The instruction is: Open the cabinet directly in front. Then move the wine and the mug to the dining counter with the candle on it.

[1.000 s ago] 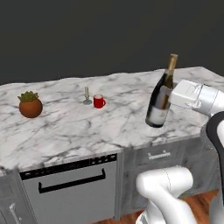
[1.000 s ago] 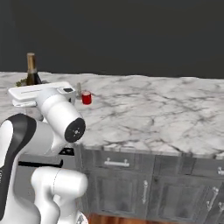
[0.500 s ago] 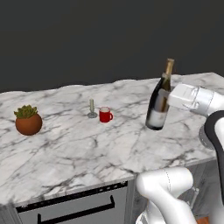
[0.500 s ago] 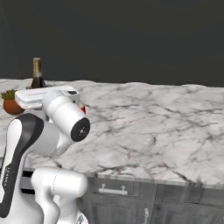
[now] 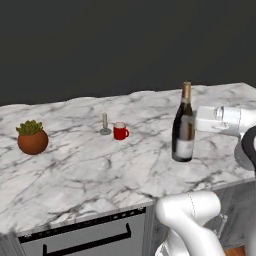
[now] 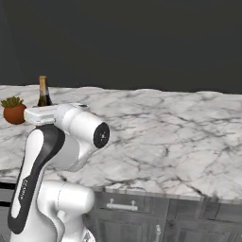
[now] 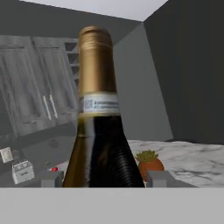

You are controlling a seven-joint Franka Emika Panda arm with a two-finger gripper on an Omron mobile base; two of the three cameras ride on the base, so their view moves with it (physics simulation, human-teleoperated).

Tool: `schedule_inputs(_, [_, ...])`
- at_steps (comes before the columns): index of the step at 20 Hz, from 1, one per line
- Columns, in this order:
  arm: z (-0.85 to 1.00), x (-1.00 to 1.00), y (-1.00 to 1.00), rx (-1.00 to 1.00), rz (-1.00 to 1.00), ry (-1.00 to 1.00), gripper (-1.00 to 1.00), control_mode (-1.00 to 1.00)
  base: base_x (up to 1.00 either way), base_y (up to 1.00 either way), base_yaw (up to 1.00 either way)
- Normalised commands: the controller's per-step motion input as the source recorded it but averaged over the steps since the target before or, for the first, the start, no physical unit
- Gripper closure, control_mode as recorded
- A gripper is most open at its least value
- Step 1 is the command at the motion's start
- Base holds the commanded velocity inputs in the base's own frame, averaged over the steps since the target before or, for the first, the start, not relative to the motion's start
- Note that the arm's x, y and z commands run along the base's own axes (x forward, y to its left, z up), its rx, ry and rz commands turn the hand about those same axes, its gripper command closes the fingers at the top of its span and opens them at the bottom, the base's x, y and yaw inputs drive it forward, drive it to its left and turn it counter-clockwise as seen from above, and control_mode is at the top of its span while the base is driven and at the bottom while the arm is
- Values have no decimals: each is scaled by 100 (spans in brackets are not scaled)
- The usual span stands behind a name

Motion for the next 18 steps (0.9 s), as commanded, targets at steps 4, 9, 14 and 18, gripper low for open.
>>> schedule_inputs(4, [-26,34,17,-6,18,5,100,-100,0,0,0])
schedule_inputs(9, [-37,81,26,-2,15,6,100,-100,0,0,0])
schedule_inputs(14, [-30,100,10,1,7,2,100,-100,0,0,0])
schedule_inputs(18, [-43,100,6,8,0,0,100,-100,0,0,0])
